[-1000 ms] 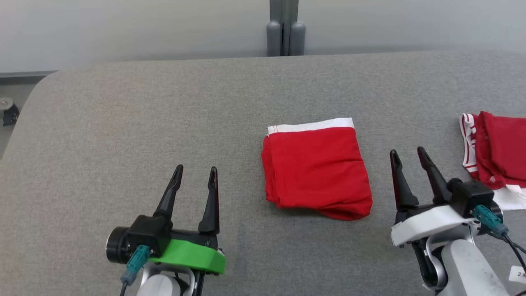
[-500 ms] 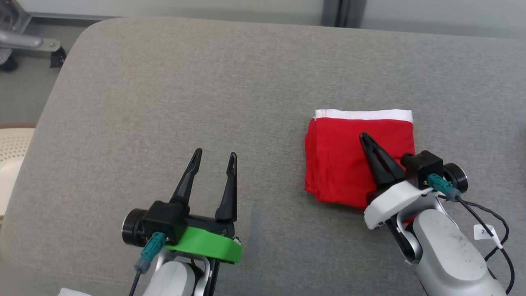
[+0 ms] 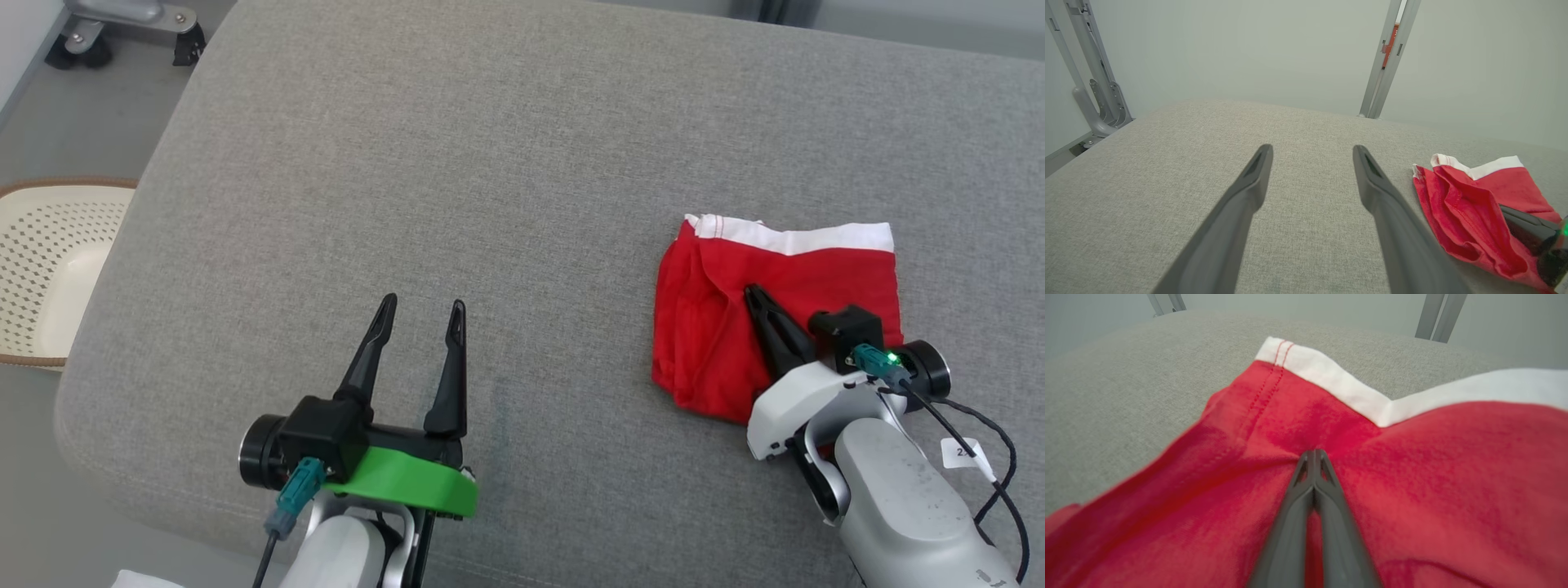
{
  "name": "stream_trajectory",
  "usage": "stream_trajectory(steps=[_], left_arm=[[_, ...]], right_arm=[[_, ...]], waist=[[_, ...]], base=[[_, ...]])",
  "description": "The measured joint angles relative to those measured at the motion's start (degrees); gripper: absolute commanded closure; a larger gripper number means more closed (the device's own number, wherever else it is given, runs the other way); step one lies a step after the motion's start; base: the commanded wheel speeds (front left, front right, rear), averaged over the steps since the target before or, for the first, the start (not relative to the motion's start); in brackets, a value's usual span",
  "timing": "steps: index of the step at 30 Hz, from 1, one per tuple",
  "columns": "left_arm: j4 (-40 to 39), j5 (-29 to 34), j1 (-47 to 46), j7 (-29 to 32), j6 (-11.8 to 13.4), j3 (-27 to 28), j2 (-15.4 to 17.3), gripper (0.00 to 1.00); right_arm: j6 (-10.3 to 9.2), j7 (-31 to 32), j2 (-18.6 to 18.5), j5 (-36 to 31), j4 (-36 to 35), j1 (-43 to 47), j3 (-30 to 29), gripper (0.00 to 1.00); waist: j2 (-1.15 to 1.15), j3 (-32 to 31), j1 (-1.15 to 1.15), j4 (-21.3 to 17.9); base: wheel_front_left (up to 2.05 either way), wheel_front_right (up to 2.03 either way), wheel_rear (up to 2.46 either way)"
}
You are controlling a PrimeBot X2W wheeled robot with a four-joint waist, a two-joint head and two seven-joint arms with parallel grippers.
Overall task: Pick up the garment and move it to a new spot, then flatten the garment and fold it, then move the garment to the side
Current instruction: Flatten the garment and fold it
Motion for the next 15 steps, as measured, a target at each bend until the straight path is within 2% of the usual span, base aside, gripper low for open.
stream_trajectory(steps=[5,15], left_arm=[[0.07,0.29,-0.02,0.00,-0.18,0.81,-0.01,0.00],[0.31,1.27,0.71,0.00,-1.08,3.26,-0.01,0.00]], right_arm=[[0.01,0.08,0.78,1.53,-1.96,0.09,-0.10,1.00],[0.02,0.08,0.99,3.67,-12.95,4.73,-5.39,1.00]], waist=[[0.00,-0.76,0.00,-1.59],[0.00,-4.22,0.00,-7.84]], base=[[0.00,0.00,0.00],[0.00,0.00,0.00]])
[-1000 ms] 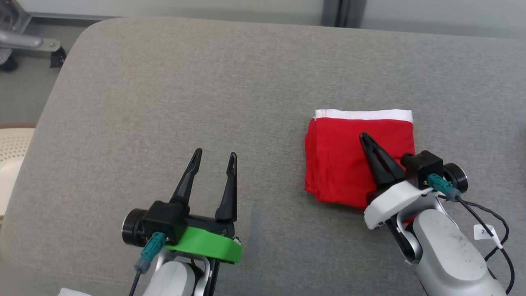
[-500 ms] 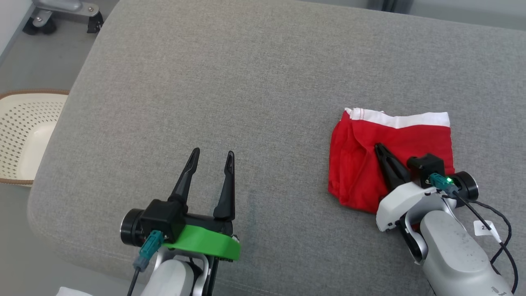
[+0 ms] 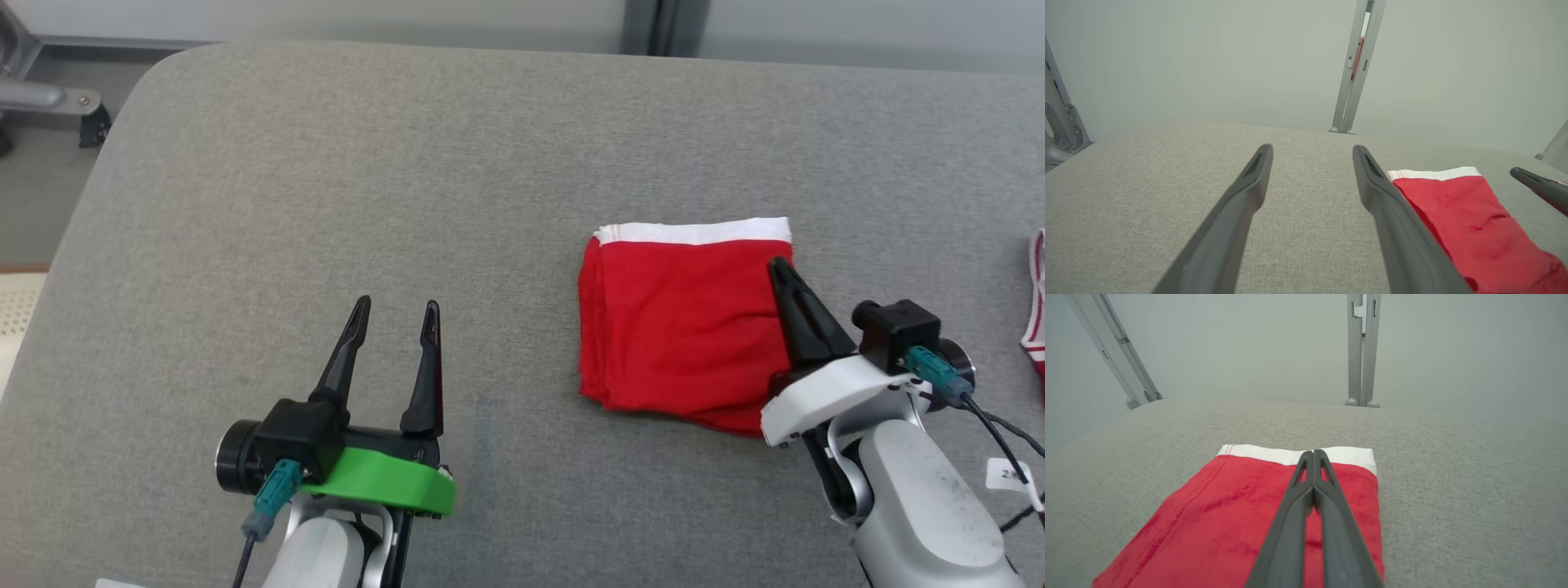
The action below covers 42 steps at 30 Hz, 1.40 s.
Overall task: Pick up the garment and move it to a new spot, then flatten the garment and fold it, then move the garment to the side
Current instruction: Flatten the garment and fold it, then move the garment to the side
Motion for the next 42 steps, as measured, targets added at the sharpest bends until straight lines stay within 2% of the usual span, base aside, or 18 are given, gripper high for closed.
stream_trajectory(steps=[1,2,3,12,21,28,36,42], left_arm=[[0.12,0.05,0.16,0.00,-0.09,0.32,0.00,0.00],[0.19,0.12,0.28,0.00,-0.16,0.64,0.00,0.00],[0.20,0.19,0.41,0.00,-0.26,0.88,0.00,0.00],[1.19,0.98,2.47,0.00,-0.75,2.18,0.00,0.00],[1.23,3.49,3.42,0.00,-1.11,3.02,0.00,0.00],[0.97,3.54,3.25,0.00,-1.32,2.49,0.00,0.00],[1.47,3.03,1.94,0.00,-1.26,0.23,0.00,0.00],[1.23,1.88,0.27,0.00,-0.44,-1.54,0.00,0.00]], right_arm=[[0.00,0.01,0.04,0.13,-0.98,0.90,-1.20,1.00],[0.00,0.01,0.09,0.05,-2.09,1.72,-2.36,0.19],[0.00,0.00,0.10,-0.24,-2.93,2.36,-3.13,0.00],[0.00,0.01,2.43,-3.50,-8.10,9.05,-9.48,0.00],[0.00,0.01,4.01,-4.95,-9.23,10.78,-10.67,0.00],[0.00,0.01,3.90,-5.80,-8.06,10.51,-9.71,0.00],[0.00,2.76,1.71,-6.28,-1.99,6.24,-4.65,0.00],[0.00,6.59,0.45,-4.79,3.30,2.31,-2.97,0.00]], waist=[[0.00,-0.41,0.00,-0.77],[0.00,-0.81,0.00,-1.51],[0.00,-1.13,0.00,-2.11],[0.00,-4.23,0.00,-7.98],[0.00,-5.64,0.00,-10.86],[0.00,-4.54,0.00,-9.95],[0.00,-1.83,0.00,-7.73],[0.00,0.30,0.00,-5.04]], base=[[0.00,0.00,0.00],[0.00,0.00,0.00],[0.00,0.00,0.00],[0.00,0.00,0.00],[0.00,0.00,0.00],[0.00,0.00,0.00],[0.00,0.00,0.00],[0.00,0.00,0.00]])
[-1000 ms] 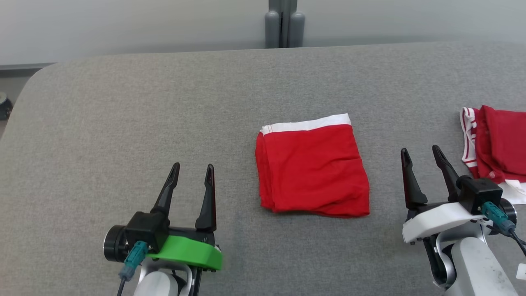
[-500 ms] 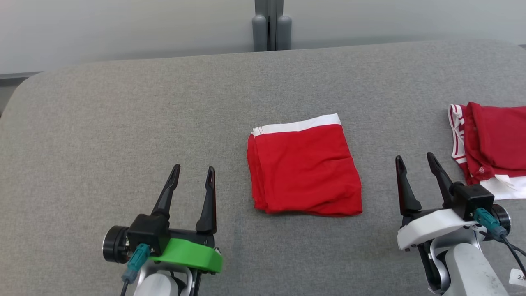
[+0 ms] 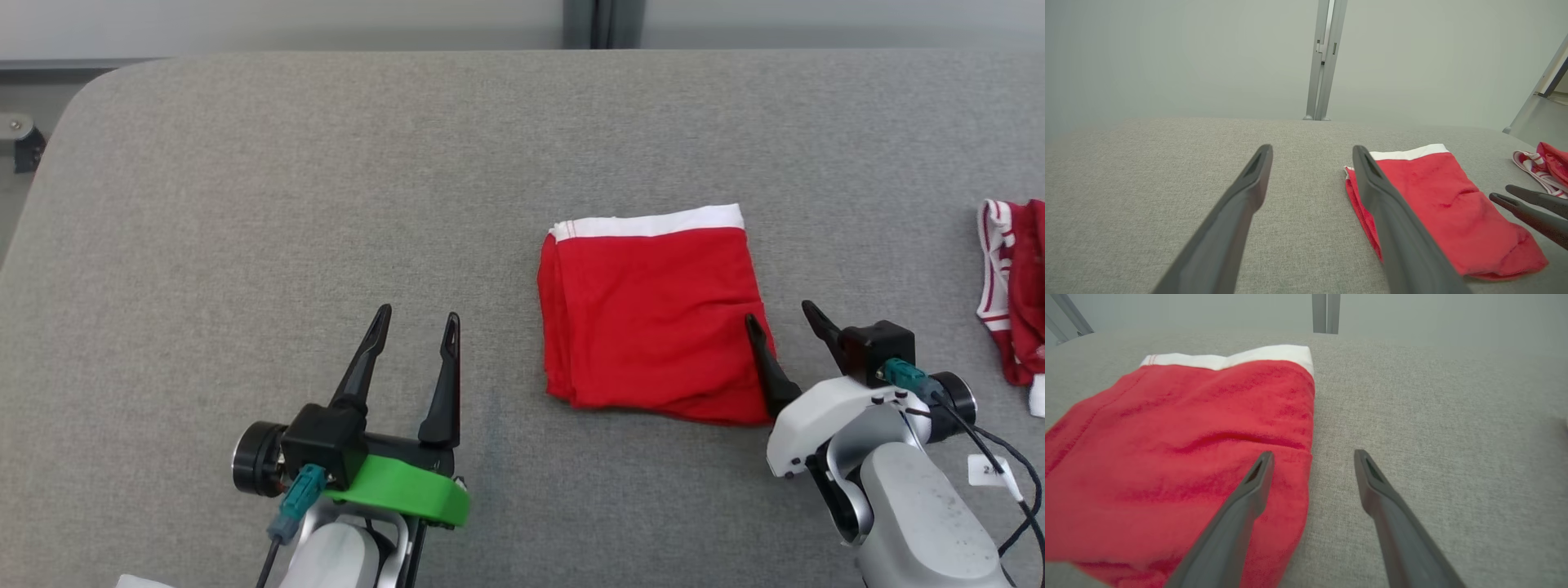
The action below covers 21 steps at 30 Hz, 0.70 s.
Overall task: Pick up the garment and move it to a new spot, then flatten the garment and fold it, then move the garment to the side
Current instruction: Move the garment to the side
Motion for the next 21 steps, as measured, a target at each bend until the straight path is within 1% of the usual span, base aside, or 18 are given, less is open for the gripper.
stream_trajectory(steps=[6,12,14,17,21], left_arm=[[-0.14,-0.55,-0.61,0.00,0.68,-1.03,0.00,0.00],[-0.14,-0.96,-0.71,0.00,1.19,-1.47,0.00,0.00],[-0.05,-1.01,-0.71,0.00,1.22,-1.48,0.00,0.00],[0.08,-1.01,-0.71,0.00,1.24,-1.46,0.00,0.00],[0.10,-0.85,-0.75,0.00,0.99,-1.26,0.00,0.00]], right_arm=[[0.00,2.96,-1.31,3.24,4.54,-2.91,1.83,0.00],[-0.01,3.43,-2.08,4.90,7.20,-5.17,4.02,0.00],[-0.02,3.21,-2.60,4.64,7.82,-5.94,5.55,1.00],[0.02,2.30,-3.24,3.89,8.47,-6.66,8.01,1.00],[0.07,0.91,-4.64,1.24,9.22,-7.81,10.71,1.00]], waist=[[0.00,1.83,0.00,2.98],[0.00,2.92,0.00,4.97],[0.00,2.96,0.00,4.99],[0.00,2.76,0.00,4.35],[0.00,2.23,0.00,2.62]], base=[[0.00,0.00,0.00],[0.00,0.00,0.00],[0.00,0.00,0.00],[0.00,0.00,0.00],[0.00,0.00,0.00]])
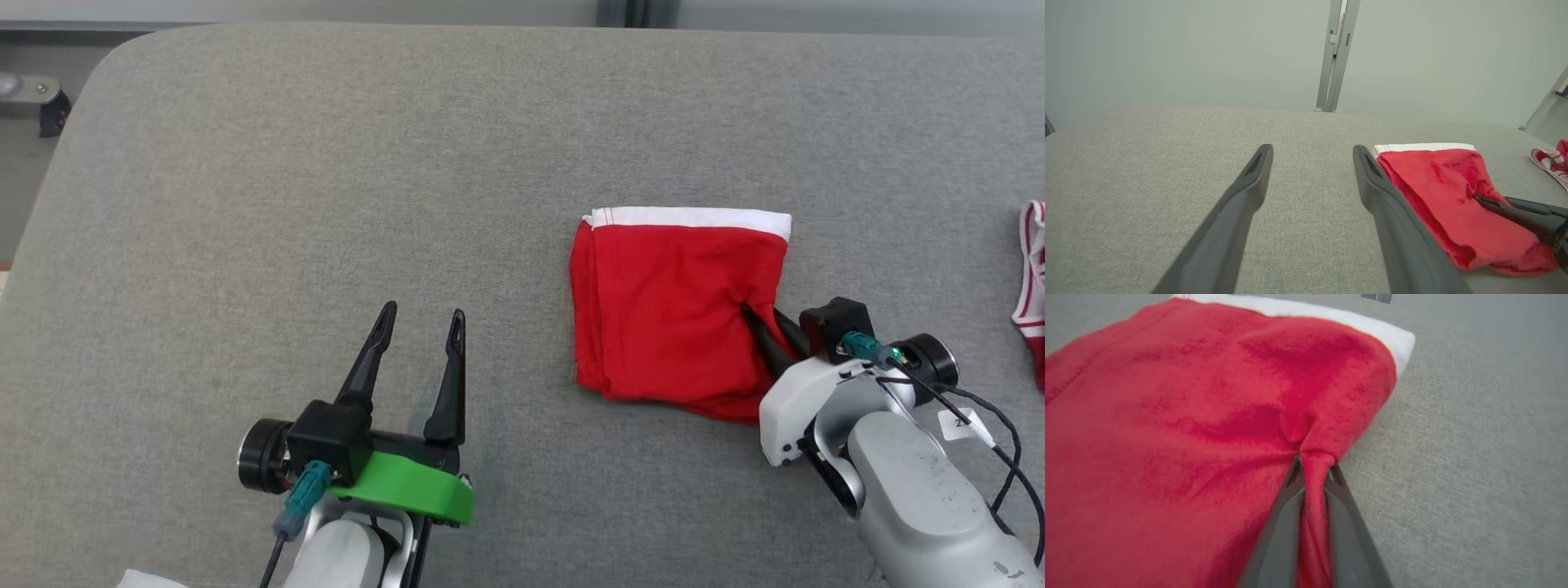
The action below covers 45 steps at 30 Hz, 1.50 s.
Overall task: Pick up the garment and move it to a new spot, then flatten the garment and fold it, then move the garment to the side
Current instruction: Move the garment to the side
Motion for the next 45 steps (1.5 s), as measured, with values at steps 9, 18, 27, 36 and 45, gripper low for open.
stream_trajectory(steps=[9,18,27,36,45], left_arm=[[0.21,1.83,-0.76,0.00,-2.09,-0.89,0.00,0.00],[0.68,3.39,-5.83,0.00,-3.23,-3.81,-0.07,0.00],[2.16,4.59,-10.49,0.00,-3.69,-5.15,-0.10,0.00],[2.50,4.64,-13.00,0.00,-3.63,-5.44,-0.09,0.00],[2.46,4.59,-14.93,0.00,-3.08,-5.54,-0.07,0.00]], right_arm=[[-0.01,-0.62,-6.95,-5.68,-2.18,-5.72,10.48,1.00],[-0.01,0.00,-21.03,-4.57,-6.12,-13.89,18.44,1.00],[-0.01,0.04,-30.36,-1.22,-3.21,-20.58,19.39,1.00],[0.00,-0.86,-34.48,0.87,4.70,-22.57,15.90,1.00],[-0.01,-2.58,-33.63,1.46,11.98,-23.27,12.33,1.00]], waist=[[0.00,-0.76,0.00,-6.56],[0.00,0.47,0.00,-15.41],[0.00,6.64,0.00,-20.32],[0.00,12.87,0.00,-20.86],[0.00,16.66,0.00,-18.03]], base=[[0.00,0.00,0.00],[0.00,0.00,0.00],[0.00,0.00,0.00],[0.00,0.00,0.00],[0.00,0.00,0.00]])
